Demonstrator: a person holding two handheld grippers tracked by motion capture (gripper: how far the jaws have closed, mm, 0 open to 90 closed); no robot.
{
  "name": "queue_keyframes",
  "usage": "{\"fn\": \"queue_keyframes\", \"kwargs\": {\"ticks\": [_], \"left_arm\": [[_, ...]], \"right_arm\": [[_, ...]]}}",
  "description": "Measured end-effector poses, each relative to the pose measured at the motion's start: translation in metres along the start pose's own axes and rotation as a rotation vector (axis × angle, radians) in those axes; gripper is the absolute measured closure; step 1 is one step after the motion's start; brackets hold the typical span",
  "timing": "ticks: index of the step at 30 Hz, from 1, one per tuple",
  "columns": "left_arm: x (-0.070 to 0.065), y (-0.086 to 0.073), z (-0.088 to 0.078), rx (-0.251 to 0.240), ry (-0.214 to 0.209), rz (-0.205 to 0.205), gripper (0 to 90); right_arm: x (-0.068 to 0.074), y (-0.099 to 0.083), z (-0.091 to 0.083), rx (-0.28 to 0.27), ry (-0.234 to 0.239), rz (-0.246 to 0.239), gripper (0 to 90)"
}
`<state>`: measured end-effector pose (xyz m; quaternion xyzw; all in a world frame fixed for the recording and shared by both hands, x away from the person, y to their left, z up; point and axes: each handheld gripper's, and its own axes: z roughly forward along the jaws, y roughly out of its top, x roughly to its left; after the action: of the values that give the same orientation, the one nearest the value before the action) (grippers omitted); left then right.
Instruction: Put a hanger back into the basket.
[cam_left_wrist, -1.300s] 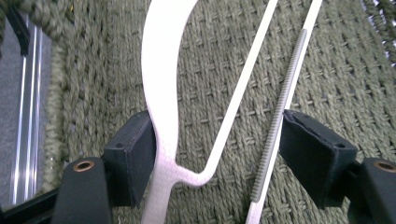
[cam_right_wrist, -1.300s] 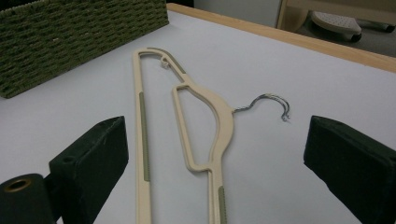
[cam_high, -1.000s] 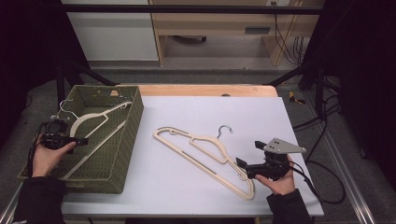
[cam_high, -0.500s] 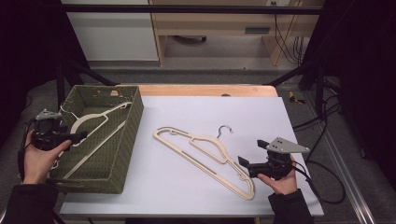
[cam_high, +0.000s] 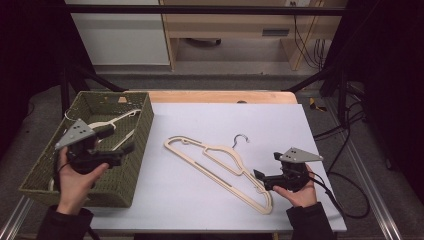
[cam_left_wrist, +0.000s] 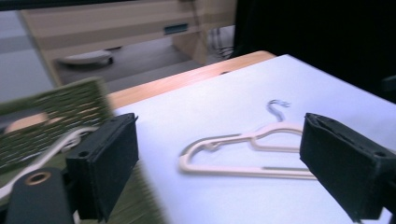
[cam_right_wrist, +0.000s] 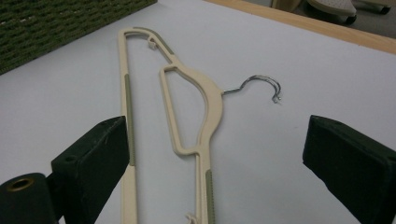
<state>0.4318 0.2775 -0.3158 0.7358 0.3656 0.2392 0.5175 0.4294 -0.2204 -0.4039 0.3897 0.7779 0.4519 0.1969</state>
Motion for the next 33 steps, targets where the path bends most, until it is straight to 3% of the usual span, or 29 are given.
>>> {"fn": "queue_keyframes", "kwargs": {"ticks": [2,3,5,6,7,9,15,19,26,33], "left_arm": [[-0.006,-0.001,0.005,-0.007,-0.022,-0.003,10.1],[-0.017,-0.003,0.016,-0.008,-0.058,0.004,10.2],[-0.023,-0.004,0.021,-0.008,-0.069,0.005,10.2],[-0.034,-0.007,0.031,-0.006,-0.088,0.015,10.4],[-0.034,-0.007,0.031,-0.006,-0.088,0.015,10.5],[-0.049,-0.010,0.045,0.017,-0.110,0.048,10.4],[-0.070,-0.022,0.068,0.054,-0.168,0.067,10.8],[-0.074,-0.030,0.081,0.103,-0.171,0.078,10.8],[-0.080,-0.038,0.090,0.136,-0.170,0.088,11.0],[-0.077,-0.043,0.096,0.169,-0.161,0.087,11.0]], "right_arm": [[-0.001,-0.002,0.002,0.014,-0.001,0.002,8.1],[-0.001,-0.003,0.003,0.020,0.001,0.004,8.4],[-0.002,-0.004,0.005,0.025,-0.003,0.006,8.6],[-0.004,-0.007,0.008,0.042,-0.001,0.014,8.9],[-0.004,-0.007,0.008,0.042,-0.001,0.014,8.9],[-0.007,-0.012,0.013,0.075,-0.010,0.025,9.2],[-0.011,-0.020,0.024,0.121,-0.010,0.028,12.7],[-0.013,-0.026,0.032,0.150,-0.004,0.024,17.1],[-0.013,-0.031,0.044,0.200,-0.004,-0.005,29.7],[-0.013,-0.036,0.059,0.272,0.015,-0.019,49.0]]}}
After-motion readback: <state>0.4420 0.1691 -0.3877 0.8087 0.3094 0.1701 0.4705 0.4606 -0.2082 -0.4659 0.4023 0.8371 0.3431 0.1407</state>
